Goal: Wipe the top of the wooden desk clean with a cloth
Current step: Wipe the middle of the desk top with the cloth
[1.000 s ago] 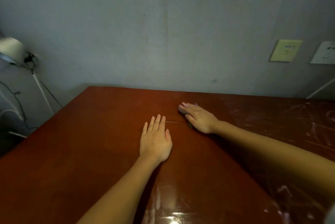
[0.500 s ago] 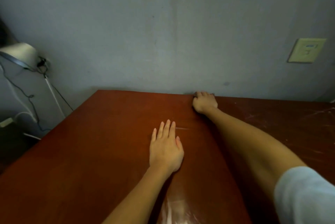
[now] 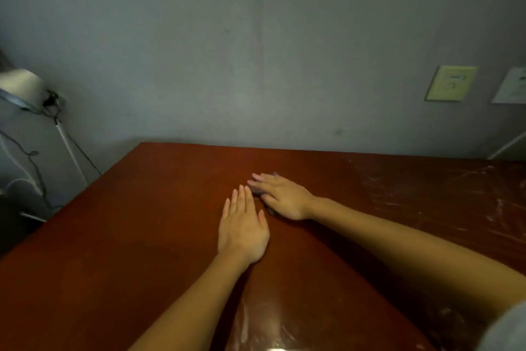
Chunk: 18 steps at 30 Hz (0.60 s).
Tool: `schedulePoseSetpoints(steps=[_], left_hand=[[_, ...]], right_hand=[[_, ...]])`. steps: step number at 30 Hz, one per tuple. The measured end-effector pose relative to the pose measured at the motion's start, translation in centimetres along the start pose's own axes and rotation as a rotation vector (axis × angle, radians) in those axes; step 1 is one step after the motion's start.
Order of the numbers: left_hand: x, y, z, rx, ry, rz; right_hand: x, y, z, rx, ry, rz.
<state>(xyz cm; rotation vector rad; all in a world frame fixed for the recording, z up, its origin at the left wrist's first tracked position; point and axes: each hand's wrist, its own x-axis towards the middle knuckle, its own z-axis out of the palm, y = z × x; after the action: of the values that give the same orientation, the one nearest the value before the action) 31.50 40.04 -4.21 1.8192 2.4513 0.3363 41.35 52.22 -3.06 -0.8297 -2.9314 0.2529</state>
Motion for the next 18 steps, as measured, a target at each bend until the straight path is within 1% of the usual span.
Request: schedulePoseSetpoints(steps=[3, 8, 11, 13, 16, 18], left_hand=[[0.0, -0.1, 0.1, -0.001, -0.007, 0.011], [-0.1, -0.2, 0.1, 0.011, -0.018, 0.024], [-0.1, -0.1, 0.2, 0.019, -0.012, 0.015], [0.0, 0.0, 0.2, 0.015, -0.001, 0.007], [0.1, 0.0, 0.2, 0.008, 0.007, 0.001], [0.0, 0.0, 0.2, 0.012, 0.010, -0.001]], right_hand=[[-4.2, 1.9, -0.6, -0.004, 0.008, 0.047], [-6.2, 7.3, -1.9, -0.013, 0.042, 0.290], [-3.9, 8.7, -2.0, -0.028, 0.065, 0.450], [-1.5, 8.5, -1.8, -0.036, 0.072, 0.524], [1.6, 7.0, -1.4, -0.025, 0.099, 0.571], [3.1, 5.4, -1.0, -0.015, 0.109, 0.554]])
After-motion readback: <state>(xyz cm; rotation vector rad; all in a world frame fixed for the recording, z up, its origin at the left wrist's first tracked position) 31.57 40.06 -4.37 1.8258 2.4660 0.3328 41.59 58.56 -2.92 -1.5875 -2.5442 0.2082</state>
